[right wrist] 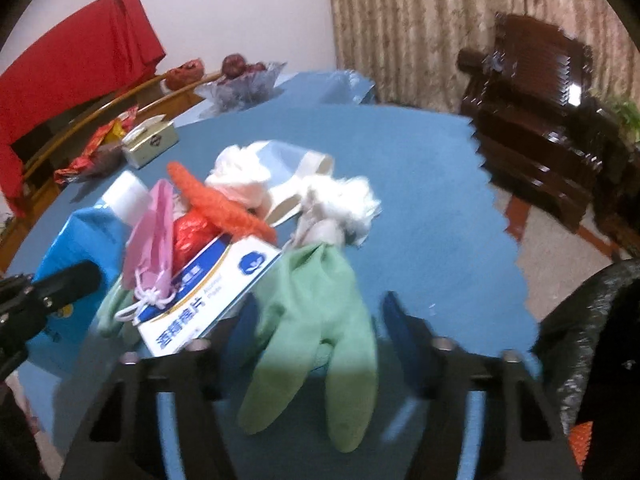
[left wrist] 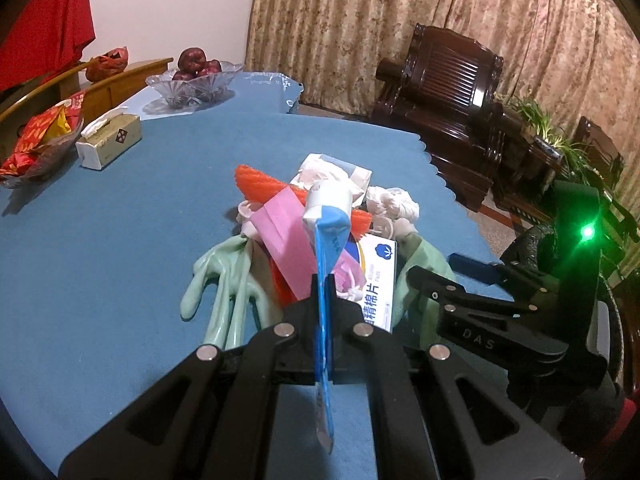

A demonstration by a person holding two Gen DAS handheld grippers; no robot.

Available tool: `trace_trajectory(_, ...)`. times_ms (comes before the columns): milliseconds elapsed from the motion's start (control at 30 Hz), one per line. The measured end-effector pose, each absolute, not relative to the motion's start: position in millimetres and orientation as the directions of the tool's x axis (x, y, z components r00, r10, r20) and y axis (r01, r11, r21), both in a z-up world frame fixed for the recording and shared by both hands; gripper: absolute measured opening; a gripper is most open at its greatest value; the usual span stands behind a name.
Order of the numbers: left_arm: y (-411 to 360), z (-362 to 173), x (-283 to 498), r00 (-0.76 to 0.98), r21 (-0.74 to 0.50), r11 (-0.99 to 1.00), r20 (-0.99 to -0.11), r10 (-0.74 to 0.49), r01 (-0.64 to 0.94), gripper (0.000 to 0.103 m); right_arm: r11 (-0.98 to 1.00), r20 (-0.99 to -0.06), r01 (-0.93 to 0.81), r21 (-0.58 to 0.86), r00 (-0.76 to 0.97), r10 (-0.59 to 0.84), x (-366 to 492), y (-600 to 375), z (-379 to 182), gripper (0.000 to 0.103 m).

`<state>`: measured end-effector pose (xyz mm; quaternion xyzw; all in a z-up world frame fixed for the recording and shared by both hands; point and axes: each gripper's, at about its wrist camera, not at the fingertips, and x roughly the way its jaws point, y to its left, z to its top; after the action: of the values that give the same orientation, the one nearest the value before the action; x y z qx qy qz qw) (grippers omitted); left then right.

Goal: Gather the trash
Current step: 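Grasp a green rubber glove with the right gripper while the left gripper holds the tube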

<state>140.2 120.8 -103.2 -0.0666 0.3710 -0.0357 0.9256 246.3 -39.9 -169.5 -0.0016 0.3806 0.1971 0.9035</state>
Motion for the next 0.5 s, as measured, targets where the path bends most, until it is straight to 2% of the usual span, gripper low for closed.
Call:
trace_trajectory(100, 121.7, -103.8, 142.2, 0.721, -0.156, 0.988, -0.683, -0.119, 0.015, 0.001, 0.908, -0.685, -0.384, 0.169, 0.616, 0.388, 240.4, -43.0, -165.5, 0.028)
trace_trajectory(200, 119.0, -106.6, 139.7, 0.72, -0.159, 0.987, -0.684, -0.122, 0.016, 0.001, 0.899, -0.673, -0.398, 0.181, 0.616, 0.409, 229.6, -48.9, -158.3, 0.018)
trace_trajectory(233, 118.2, -106.5, 138.8, 0.719, -0.159, 0.987, -0.684, -0.123, 0.017, 0.001, 0.896, -0.67, -0.402, 0.191, 0.614, 0.418, 227.9, -50.5, -155.8, 0.011)
trace_trajectory(267, 117.2, -106.1, 137.5, 0.719, -0.159, 0.987, -0.684, -0.124, 0.019, 0.001, 0.889, -0.663, -0.409, 0.205, 0.61, 0.434, 223.9, -53.4, -151.9, 0.0)
trace_trajectory(500, 110.3, -105.3, 126.0, 0.719, -0.161, 0.986, -0.682, -0.133, 0.03, 0.001, 0.886, -0.643, -0.43, 0.175, 0.632, 0.434, 206.0, -60.6, -133.9, 0.002)
